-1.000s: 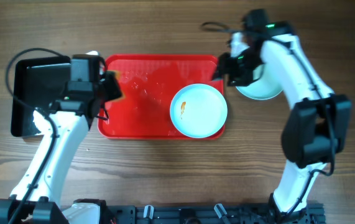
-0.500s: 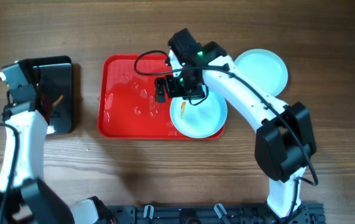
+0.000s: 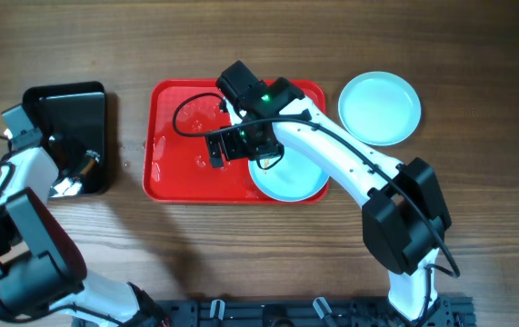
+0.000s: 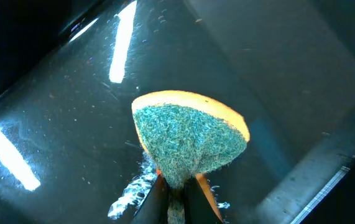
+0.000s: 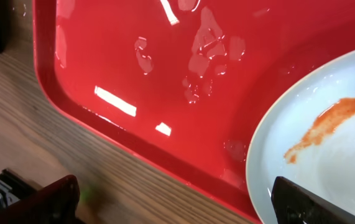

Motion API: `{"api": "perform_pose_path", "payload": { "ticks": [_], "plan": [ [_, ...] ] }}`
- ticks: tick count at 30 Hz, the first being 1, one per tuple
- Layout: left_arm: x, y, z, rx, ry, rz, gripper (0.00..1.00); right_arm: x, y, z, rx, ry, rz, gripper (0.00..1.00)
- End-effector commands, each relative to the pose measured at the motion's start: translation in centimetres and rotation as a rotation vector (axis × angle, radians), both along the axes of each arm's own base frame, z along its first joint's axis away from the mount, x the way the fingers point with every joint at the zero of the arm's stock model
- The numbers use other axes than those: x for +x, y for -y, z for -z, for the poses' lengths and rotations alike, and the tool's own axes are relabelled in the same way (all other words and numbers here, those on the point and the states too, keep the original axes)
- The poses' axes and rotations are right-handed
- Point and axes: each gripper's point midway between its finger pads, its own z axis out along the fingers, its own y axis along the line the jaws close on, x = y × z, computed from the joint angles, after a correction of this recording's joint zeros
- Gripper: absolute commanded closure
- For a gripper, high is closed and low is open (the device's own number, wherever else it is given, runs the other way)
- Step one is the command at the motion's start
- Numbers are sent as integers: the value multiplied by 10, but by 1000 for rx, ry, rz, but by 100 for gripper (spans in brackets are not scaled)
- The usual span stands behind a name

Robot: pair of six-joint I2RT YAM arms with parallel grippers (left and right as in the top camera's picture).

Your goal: Clean dirty plates on tray and stack at the side

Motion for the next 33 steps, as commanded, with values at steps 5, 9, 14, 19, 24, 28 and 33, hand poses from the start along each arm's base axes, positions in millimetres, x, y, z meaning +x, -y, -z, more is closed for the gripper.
{"api": "perform_pose_path", "payload": {
  "ticks": [5,9,14,19,24,28,33],
  "plan": [
    [-4,12,32,-279,57,7,96,5,8,-5,-30,37,19,0],
    [6,25,17,-490,213,45,96,5,8,-5,-30,36,21,0],
    [3,21,-5,-653,360,43,96,2,8,-5,-32,28,18,0],
    [-15,4,-4,-685,369,-37,96,2,9,-5,-33,28,18,0],
    [-1,8,-34,-774,538,55,96,2,8,-5,-33,28,18,0],
    [10,14,-57,-811,657,156,96,3,8,-5,-32,29,18,0],
    [2,4,-36,-747,555,69,96,3,8,-5,-31,30,18,0]
  ]
}}
